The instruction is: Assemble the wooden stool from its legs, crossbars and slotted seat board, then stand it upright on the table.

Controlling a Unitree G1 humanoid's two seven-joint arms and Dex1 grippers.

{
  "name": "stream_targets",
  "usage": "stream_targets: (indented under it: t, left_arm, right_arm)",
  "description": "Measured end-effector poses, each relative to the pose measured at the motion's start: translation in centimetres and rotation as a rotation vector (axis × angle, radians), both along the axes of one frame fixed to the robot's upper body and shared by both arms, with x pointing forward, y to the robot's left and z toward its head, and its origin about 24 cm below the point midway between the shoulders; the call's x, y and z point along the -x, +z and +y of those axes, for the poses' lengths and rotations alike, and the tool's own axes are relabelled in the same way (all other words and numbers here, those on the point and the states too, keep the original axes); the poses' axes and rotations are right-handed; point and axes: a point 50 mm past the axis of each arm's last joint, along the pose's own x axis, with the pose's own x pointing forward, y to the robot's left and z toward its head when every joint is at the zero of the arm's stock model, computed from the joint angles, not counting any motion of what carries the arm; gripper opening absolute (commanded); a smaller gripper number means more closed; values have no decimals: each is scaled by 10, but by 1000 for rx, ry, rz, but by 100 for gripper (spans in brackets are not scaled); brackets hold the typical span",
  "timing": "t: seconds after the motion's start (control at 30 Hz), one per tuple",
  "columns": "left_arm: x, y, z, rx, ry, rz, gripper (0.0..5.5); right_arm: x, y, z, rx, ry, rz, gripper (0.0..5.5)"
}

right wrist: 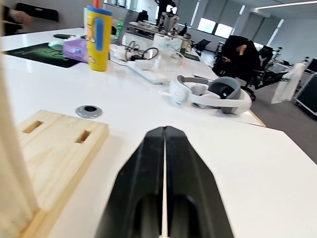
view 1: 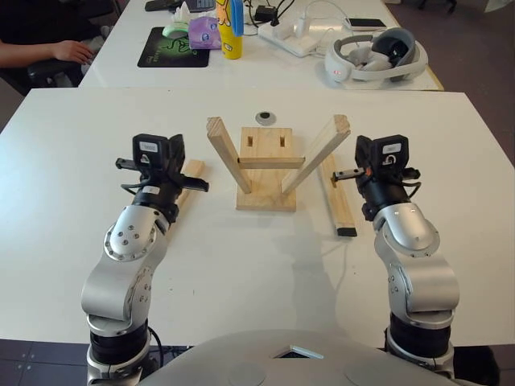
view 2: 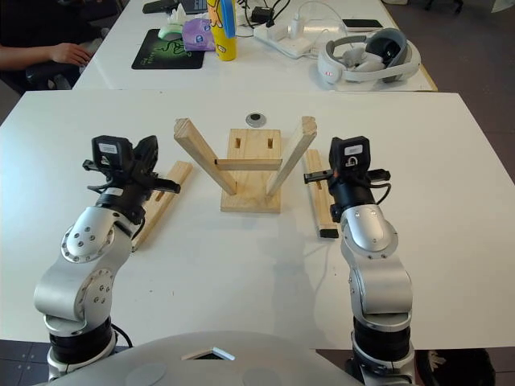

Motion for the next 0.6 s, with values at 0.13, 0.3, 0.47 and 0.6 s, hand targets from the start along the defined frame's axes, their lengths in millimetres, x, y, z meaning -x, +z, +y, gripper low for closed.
stream_targets:
  t: [0.13,0.3,0.47,0.6]
  left_arm:
    - [-2,6,-21,-14,-142,-39,1]
    - [1,-13,-42,-23,-284,94,1]
    - [2,-35,-18,-10,-168,239,1]
    - [15,-62,-10,18,-158,398,1]
  right_arm:
    - [-2,9,19,12,130,-76,0]
    - [3,-1,45,34,302,-24,0]
    - [2,-26,22,61,181,109,0]
    - [5,-51,17,93,200,235,0]
